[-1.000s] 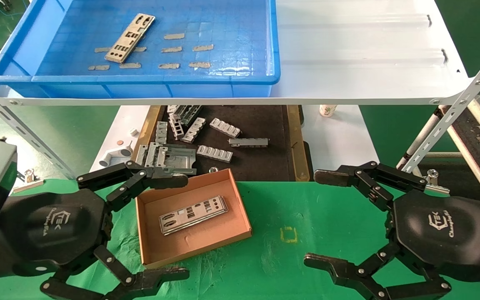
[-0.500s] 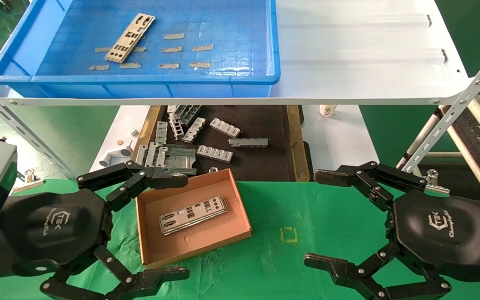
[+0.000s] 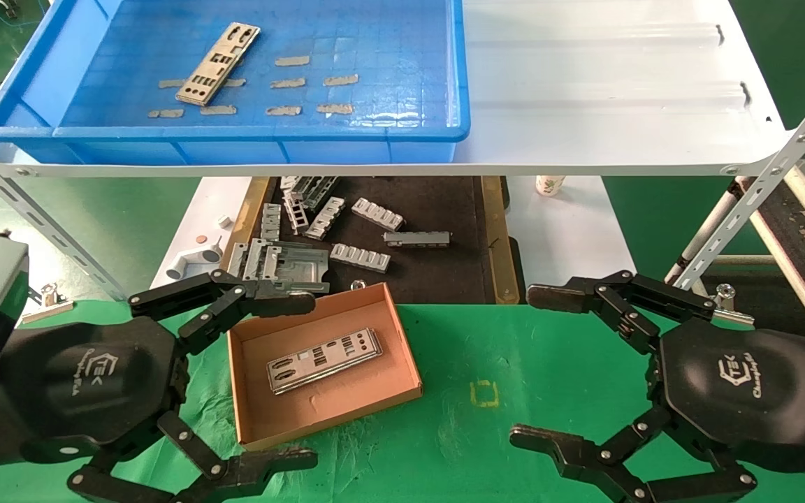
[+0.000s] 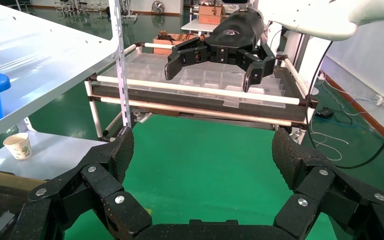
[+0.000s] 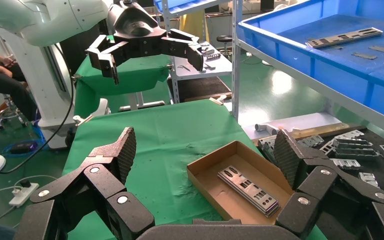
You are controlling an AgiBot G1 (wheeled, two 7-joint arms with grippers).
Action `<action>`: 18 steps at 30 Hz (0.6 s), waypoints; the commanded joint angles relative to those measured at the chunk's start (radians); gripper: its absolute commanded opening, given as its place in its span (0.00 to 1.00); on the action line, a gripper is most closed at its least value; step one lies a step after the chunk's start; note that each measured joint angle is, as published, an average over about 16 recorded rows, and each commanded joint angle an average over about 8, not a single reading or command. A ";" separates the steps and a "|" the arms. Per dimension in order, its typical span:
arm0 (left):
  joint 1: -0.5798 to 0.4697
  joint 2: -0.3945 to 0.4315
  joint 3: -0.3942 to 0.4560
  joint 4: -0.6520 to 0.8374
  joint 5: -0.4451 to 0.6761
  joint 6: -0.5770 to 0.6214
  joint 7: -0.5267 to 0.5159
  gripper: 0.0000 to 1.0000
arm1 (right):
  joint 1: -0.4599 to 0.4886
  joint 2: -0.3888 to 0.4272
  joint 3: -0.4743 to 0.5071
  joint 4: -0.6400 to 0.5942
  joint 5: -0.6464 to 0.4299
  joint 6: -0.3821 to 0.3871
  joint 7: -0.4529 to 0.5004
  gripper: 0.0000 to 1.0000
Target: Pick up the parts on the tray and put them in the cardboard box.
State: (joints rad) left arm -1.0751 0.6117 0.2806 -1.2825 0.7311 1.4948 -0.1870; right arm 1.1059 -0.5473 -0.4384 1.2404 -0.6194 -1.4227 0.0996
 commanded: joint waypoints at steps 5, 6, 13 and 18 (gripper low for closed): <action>0.000 0.000 0.000 0.000 0.000 0.000 0.000 1.00 | 0.000 0.000 0.000 0.000 0.000 0.000 0.000 1.00; 0.000 0.000 0.000 0.000 0.000 0.000 0.000 1.00 | 0.000 0.000 0.000 0.000 0.000 0.000 0.000 1.00; 0.000 0.000 0.000 0.000 0.000 0.000 0.000 1.00 | 0.000 0.000 0.000 0.000 0.000 0.000 0.000 1.00; 0.000 0.000 0.000 0.000 0.000 0.000 0.000 1.00 | 0.000 0.000 0.000 0.000 0.000 0.000 0.000 1.00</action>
State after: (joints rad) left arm -1.0751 0.6117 0.2806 -1.2825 0.7311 1.4948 -0.1870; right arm 1.1059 -0.5473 -0.4384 1.2404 -0.6194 -1.4227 0.0996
